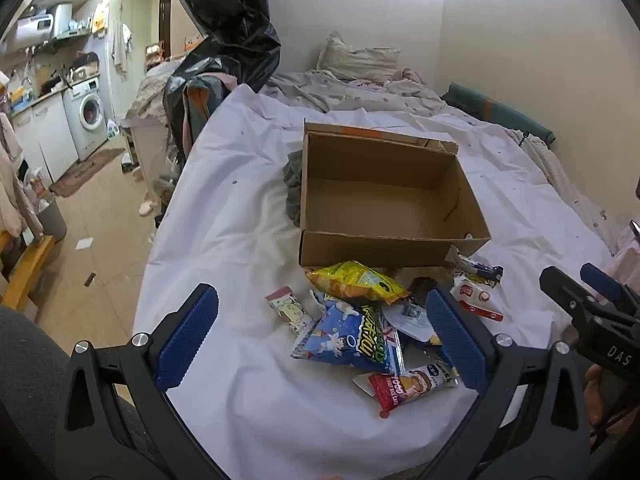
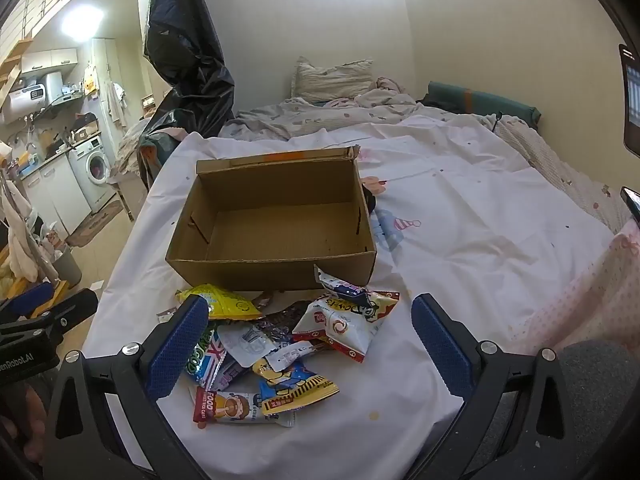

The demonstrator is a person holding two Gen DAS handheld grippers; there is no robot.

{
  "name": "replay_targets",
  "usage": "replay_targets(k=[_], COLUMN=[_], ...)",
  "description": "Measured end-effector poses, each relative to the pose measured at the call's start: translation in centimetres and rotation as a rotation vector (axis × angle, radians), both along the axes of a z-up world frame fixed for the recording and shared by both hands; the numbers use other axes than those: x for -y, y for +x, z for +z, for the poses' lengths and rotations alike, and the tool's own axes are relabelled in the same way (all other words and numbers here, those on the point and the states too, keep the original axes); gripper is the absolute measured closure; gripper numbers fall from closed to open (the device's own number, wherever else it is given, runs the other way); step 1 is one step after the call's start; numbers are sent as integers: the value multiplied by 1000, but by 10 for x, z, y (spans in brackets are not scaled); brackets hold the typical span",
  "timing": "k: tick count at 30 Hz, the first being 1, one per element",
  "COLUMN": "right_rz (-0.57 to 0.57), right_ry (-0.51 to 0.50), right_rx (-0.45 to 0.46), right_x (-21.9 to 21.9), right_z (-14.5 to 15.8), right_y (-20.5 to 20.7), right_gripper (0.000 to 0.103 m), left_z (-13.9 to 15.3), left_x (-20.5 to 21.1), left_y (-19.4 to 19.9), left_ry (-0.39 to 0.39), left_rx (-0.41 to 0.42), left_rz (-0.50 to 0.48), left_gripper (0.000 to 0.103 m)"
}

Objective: Organize snacks

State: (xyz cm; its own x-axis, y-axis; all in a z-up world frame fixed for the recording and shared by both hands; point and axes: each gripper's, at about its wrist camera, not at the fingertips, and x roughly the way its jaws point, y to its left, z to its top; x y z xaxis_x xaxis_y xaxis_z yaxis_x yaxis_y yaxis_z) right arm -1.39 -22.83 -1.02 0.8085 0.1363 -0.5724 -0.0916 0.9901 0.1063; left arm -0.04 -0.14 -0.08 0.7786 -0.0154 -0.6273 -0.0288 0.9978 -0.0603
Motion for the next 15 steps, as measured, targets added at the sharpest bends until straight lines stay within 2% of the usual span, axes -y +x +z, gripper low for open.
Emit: replay_targets(k=[2,15], right_rz=[-1,-2], right_ry=[2,5], right_rx=[0,2], right_x=[0,1], right_z=[0,2], right_y=[0,-1], right_gripper=[0,0], left_z=[0,1], left_x=[-3,-3], left_y=[3,2], left_ry=[-16,-9], left_rx=[-22,-1], left_rz=[3,8], left_gripper=[0,0])
